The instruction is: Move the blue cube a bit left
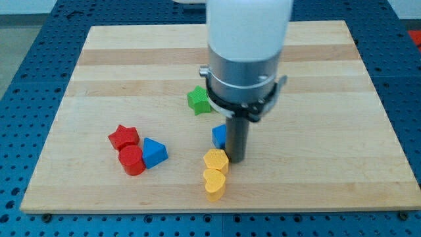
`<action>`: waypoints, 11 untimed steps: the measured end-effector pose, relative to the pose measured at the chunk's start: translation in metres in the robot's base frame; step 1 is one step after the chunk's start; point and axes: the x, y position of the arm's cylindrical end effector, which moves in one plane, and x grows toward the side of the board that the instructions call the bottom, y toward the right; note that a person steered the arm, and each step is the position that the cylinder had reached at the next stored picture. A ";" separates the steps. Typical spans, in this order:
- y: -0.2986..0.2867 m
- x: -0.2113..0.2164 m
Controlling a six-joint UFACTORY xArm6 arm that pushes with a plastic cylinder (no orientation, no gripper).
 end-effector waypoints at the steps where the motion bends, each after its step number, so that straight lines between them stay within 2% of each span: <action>1: -0.019 -0.027; 3: -0.026 -0.031; 4: 0.030 -0.031; 5: 0.037 -0.041; 7: 0.008 -0.057; 11: -0.073 -0.032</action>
